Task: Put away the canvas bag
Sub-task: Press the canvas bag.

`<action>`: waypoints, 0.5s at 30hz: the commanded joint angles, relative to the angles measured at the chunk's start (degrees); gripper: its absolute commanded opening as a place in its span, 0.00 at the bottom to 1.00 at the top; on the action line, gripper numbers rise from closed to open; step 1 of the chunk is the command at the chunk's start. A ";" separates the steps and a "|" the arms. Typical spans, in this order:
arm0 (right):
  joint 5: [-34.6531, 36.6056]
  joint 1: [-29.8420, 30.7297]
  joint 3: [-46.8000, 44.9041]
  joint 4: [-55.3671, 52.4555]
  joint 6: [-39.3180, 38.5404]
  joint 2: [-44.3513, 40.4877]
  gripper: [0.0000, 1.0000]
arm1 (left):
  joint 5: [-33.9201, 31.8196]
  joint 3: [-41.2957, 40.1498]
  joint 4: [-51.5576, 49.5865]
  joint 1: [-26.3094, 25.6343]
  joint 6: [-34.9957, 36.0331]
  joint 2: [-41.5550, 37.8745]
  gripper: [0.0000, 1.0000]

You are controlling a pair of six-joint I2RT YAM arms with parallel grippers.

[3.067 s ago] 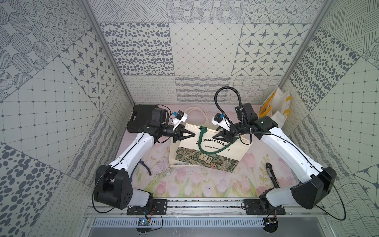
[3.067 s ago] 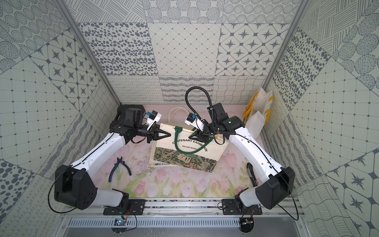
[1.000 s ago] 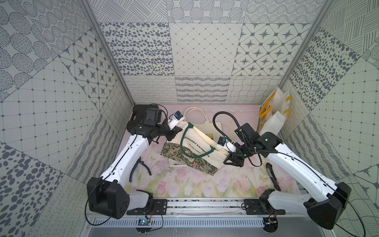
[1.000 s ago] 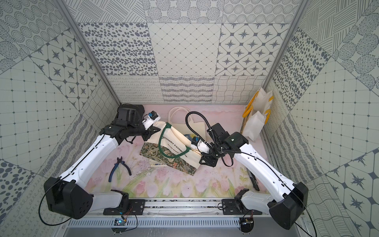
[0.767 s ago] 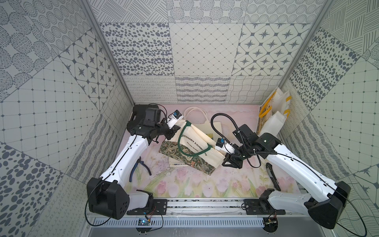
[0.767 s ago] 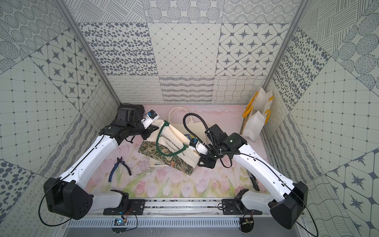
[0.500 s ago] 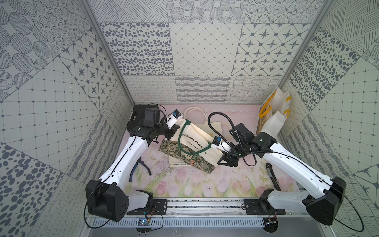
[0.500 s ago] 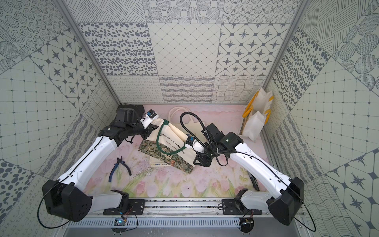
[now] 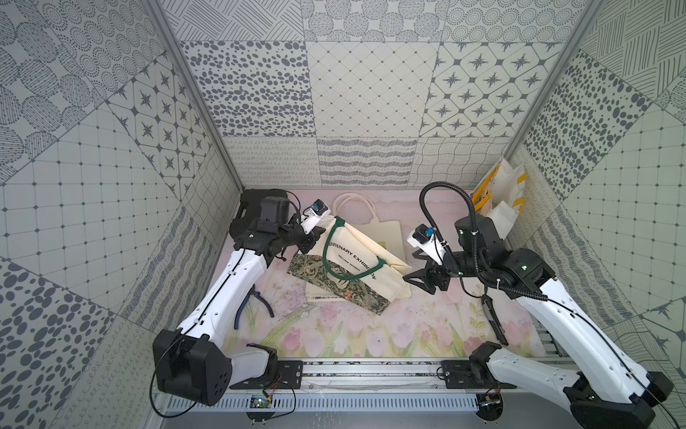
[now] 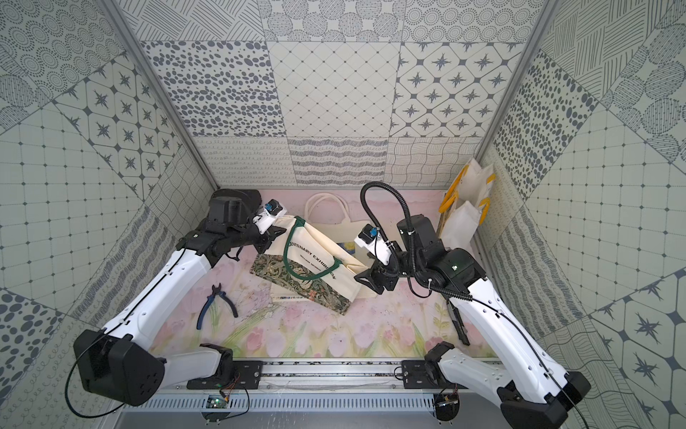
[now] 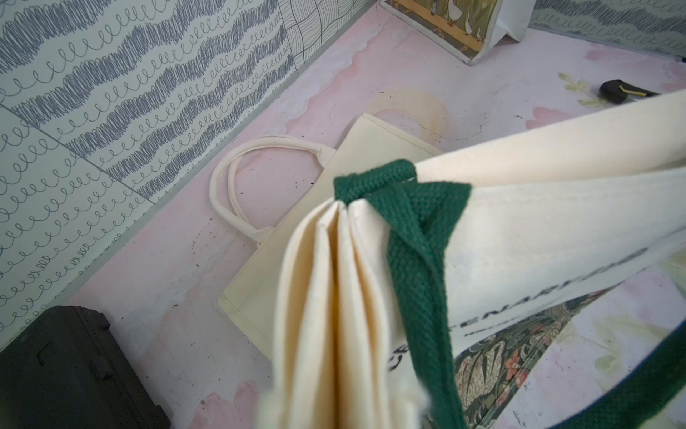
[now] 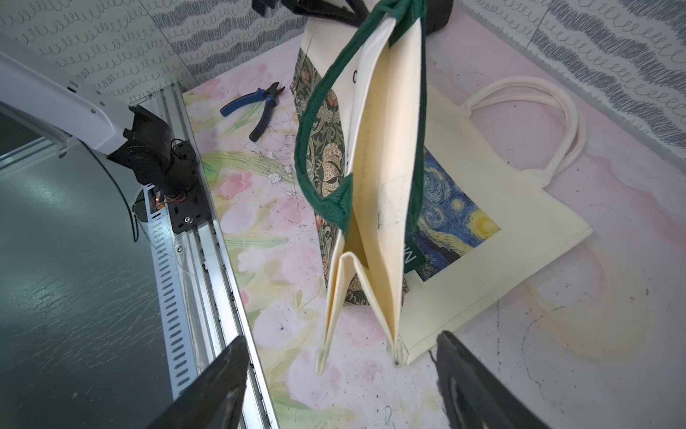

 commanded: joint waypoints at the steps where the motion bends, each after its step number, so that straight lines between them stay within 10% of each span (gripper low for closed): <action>1: -6.27 -1.80 0.31 3.34 0.17 3.91 0.83 | -0.37 0.11 2.75 0.17 0.71 -0.77 0.00; 15: -9.63 0.11 -3.05 2.95 -0.96 8.50 0.80 | -0.11 0.12 2.62 0.12 0.27 -0.24 0.00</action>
